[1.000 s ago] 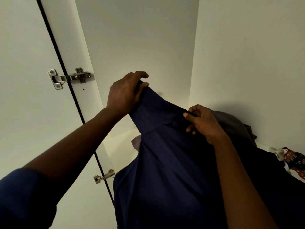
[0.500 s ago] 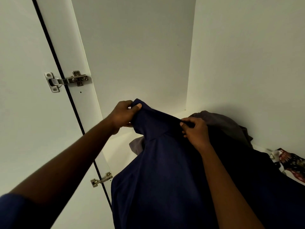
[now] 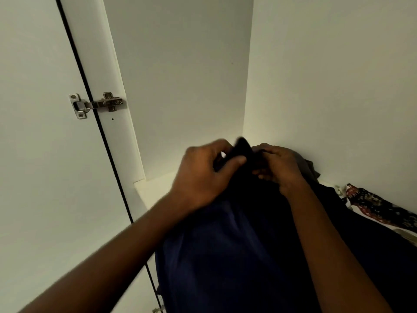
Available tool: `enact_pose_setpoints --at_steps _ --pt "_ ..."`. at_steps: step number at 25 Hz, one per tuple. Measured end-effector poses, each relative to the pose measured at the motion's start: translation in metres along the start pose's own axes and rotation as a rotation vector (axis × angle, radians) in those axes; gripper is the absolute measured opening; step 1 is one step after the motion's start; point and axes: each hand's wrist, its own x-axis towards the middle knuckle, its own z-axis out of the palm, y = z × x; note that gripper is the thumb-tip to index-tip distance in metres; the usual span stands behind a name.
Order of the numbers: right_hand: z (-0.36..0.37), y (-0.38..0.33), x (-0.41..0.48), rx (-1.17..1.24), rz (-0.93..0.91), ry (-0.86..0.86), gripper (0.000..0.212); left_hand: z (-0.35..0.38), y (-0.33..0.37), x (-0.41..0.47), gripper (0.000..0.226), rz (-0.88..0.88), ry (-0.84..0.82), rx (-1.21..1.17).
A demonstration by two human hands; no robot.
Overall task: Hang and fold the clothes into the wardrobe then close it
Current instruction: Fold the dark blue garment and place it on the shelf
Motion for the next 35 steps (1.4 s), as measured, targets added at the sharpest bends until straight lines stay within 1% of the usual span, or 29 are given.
enact_pose_setpoints --at_steps 1,3,5,6,7,9,10,11,12,14,15,16,17,18,19,20,21,22,23,24,25,26,27,28,29,30,32,33,35 --pt "-0.011 0.0 -0.006 0.096 0.083 -0.006 0.026 0.011 0.013 -0.018 0.014 0.053 -0.096 0.038" --pt "-0.031 0.009 -0.021 0.23 0.205 0.018 0.031 0.04 0.03 -0.056 0.02 0.139 -0.316 0.142" --pt "-0.045 0.024 -0.041 0.266 0.247 -0.001 0.037 0.065 0.037 -0.088 0.026 0.14 -0.488 0.226" --pt "-0.049 0.032 -0.05 0.283 0.253 -0.022 0.042 0.074 0.039 -0.102 0.03 0.133 -0.548 0.212" --pt "-0.051 0.039 -0.057 0.296 0.248 -0.039 0.049 0.08 0.041 -0.113 0.036 0.129 -0.593 0.148" --pt "-0.051 0.048 -0.061 0.214 0.196 -0.025 0.079 0.08 0.044 -0.129 0.045 0.141 -0.624 -0.041" --pt "-0.051 0.048 -0.063 0.096 0.169 -0.001 0.092 0.075 0.045 -0.136 0.044 0.142 -0.584 -0.105" --pt "-0.049 0.044 -0.065 -0.029 0.137 0.022 0.098 0.069 0.043 -0.142 0.041 0.128 -0.504 -0.129" --pt "-0.048 0.041 -0.069 -0.145 0.087 0.054 0.098 0.061 0.039 -0.149 0.035 0.094 -0.392 -0.134" --pt "-0.049 0.032 -0.076 -0.322 -0.034 0.176 0.088 0.047 0.024 -0.164 0.024 -0.062 -0.106 -0.172" --pt "-0.048 0.026 -0.079 -0.446 -0.086 0.243 0.083 0.04 0.013 -0.171 0.019 -0.172 0.044 -0.199" --pt "-0.046 0.023 -0.081 -0.631 -0.135 0.29 0.077 0.033 0.002 -0.177 0.015 -0.287 0.173 -0.213" --pt "-0.04 0.019 -0.085 -0.816 -0.182 0.317 0.071 0.026 -0.011 -0.183 0.014 -0.392 0.265 -0.205" --pt "-0.032 0.014 -0.091 -0.917 -0.254 0.325 0.062 0.02 -0.025 -0.187 0.016 -0.48 0.312 -0.173" --pt "-0.021 0.01 -0.096 -0.909 -0.342 0.281 0.049 0.015 -0.038 -0.191 0.018 -0.535 0.324 -0.126" --pt "-0.009 0.005 -0.102 -0.83 -0.413 0.162 0.032 0.011 -0.051 -0.191 0.019 -0.557 0.309 -0.068" --pt "0.009 0.004 -0.113 -0.764 -0.437 -0.04 0.018 0.006 -0.064 -0.192 0.019 -0.556 0.285 -0.009" --pt "0.024 0.007 -0.123 -0.765 -0.427 -0.262 0.013 0.003 -0.075 -0.19 0.02 -0.537 0.247 0.044" --pt "0.037 0.013 -0.133 -0.858 -0.426 -0.438 0.015 0.002 -0.082 -0.185 0.021 -0.51 0.189 0.092" --pt "0.049 0.022 -0.138 -1.038 -0.444 -0.541 0.021 0.0 -0.088 -0.179 0.022 -0.491 0.119 0.139" --pt "0.06 0.033 -0.14 -1.234 -0.495 -0.559 0.027 -0.002 -0.092 -0.173 0.022 -0.477 0.048 0.187" --pt "0.067 0.041 -0.14 -1.395 -0.579 -0.509 0.028 -0.004 -0.096 -0.168 0.021 -0.459 -0.007 0.224" --pt "0.071 0.046 -0.138 -1.467 -0.662 -0.425 0.023 -0.005 -0.099 -0.164 0.021 -0.441 -0.041 0.243" --pt "0.071 0.046 -0.135 -1.45 -0.719 -0.344 0.017 -0.006 -0.1 -0.16 0.022 -0.427 -0.055 0.248" --pt "0.069 0.043 -0.132 -1.349 -0.728 -0.289 0.013 -0.006 -0.1 -0.156 0.024 -0.421 -0.058 0.249" --pt "0.067 0.039 -0.128 -1.213 -0.695 -0.25 0.012 -0.005 -0.101 -0.153 0.028 -0.415 -0.059 0.256" --pt "0.065 0.038 -0.125 -0.977 -0.624 -0.223 0.012 -0.001 -0.099 -0.147 0.032 -0.384 -0.077 0.298" --pt "0.065 0.039 -0.124 -0.89 -0.618 -0.234 0.011 0.001 -0.097 -0.144 0.032 -0.359 -0.092 0.333" --pt "0.065 0.044 -0.125 -0.803 -0.646 -0.312 0.007 0.001 -0.094 -0.137 0.022 -0.314 -0.096 0.389"
